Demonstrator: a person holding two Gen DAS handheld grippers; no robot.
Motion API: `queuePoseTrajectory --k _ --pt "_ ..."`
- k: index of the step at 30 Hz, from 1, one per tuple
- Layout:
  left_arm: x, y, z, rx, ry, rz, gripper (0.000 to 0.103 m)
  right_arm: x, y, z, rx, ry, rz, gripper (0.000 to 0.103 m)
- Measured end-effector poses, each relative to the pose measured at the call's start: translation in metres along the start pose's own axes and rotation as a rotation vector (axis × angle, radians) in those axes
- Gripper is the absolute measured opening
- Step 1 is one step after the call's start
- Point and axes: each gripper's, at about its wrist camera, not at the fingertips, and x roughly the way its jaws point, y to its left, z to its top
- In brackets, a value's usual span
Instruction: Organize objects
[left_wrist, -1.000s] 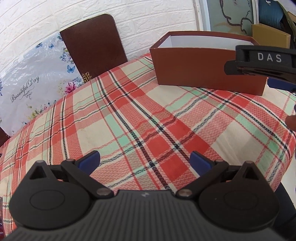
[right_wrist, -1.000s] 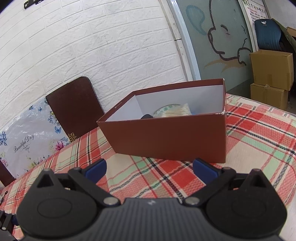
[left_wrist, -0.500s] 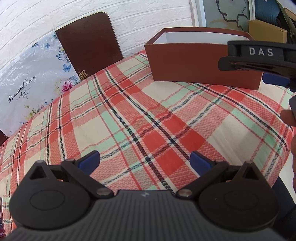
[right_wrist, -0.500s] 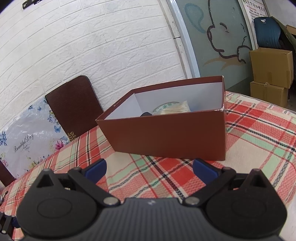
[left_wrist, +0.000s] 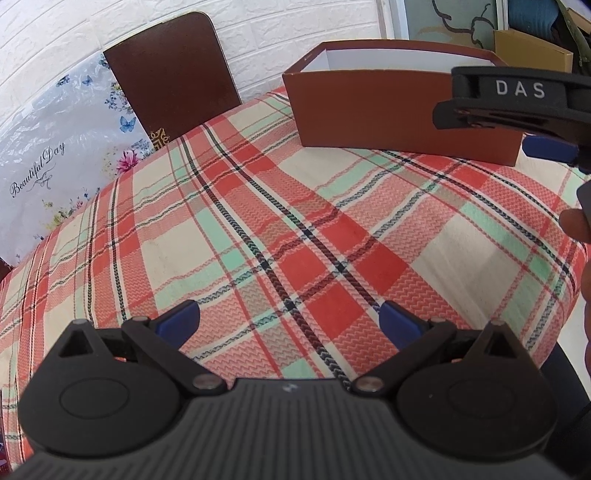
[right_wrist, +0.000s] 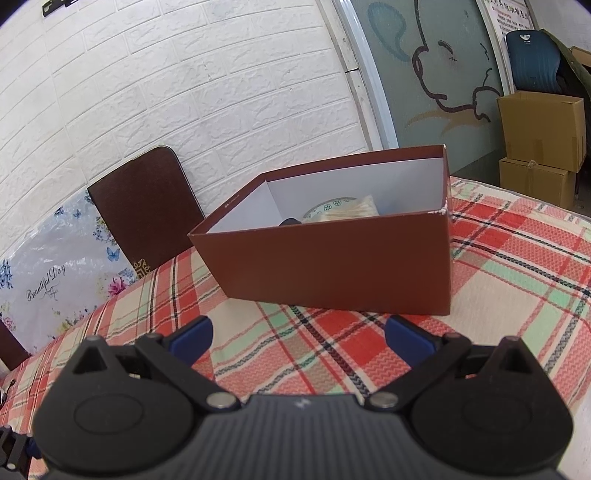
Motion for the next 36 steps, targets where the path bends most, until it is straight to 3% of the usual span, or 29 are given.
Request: queuePoseTrajectory --k 36 --pt "0.011 0.001 -0.004 -0.015 0.078 -0.041 0.103 0.006 -0.001 -0.005 0.000 0.021 -0.002 0.103"
